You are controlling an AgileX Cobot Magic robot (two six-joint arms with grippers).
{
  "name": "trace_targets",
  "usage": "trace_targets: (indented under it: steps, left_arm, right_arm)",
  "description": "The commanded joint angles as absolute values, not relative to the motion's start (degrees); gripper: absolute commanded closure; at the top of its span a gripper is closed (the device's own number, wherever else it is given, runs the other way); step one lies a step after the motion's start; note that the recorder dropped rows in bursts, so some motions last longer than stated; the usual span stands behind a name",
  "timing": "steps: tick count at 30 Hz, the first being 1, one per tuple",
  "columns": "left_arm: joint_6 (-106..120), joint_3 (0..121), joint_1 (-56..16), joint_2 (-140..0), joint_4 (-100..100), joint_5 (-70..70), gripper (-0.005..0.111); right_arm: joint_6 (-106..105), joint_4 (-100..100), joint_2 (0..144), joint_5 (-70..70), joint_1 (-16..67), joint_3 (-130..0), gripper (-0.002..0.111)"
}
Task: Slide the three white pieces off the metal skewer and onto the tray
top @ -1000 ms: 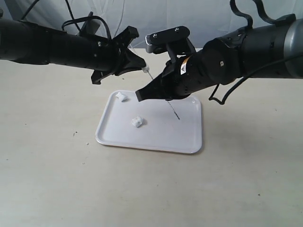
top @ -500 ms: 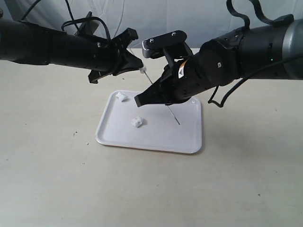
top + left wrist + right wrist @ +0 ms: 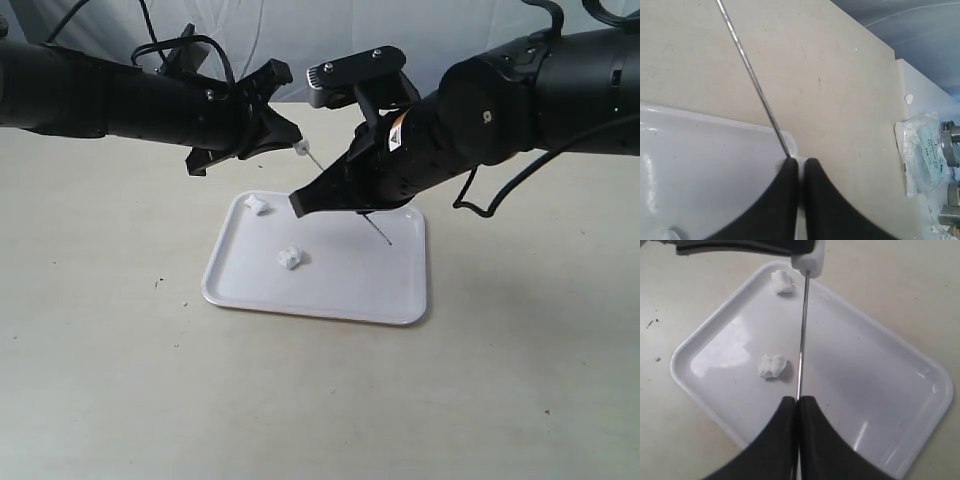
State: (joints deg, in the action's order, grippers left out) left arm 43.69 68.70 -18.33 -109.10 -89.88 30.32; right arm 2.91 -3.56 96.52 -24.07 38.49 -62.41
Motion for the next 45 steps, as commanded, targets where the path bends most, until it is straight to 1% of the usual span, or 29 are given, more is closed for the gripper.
trace_targets:
  steps: [1,9,24,30,45]
  left_arm:
    - [44.1,69.0,-17.8,-108.9,-93.4,23.0,0.107]
    - [44.1,69.0,-17.8,-108.9,-96.6,22.1,0.107]
    - [44.2,69.0,-17.8,-108.9,-99.9,24.1,0.107]
    - [45.2,69.0,-17.8,-108.9,-99.9,21.2,0.107]
    - [46.8,69.0,-17.7,-108.9,-99.9,12.5,0.107]
  right_arm:
    - [1.9,-3.7,95.8,-30.9,39.1,-62.1,0.109]
    - [1.6,-3.7,95.8,-32.6,39.1,-62.1,0.109]
    - [1.2,0.0,95.8,-42.2,39.1,-62.1,0.109]
    - [2.3,2.3,95.8,-45.8,39.1,-62.1,0.109]
    - [5.9,5.9,95.8,-47.8,39.1,-62.1,0.109]
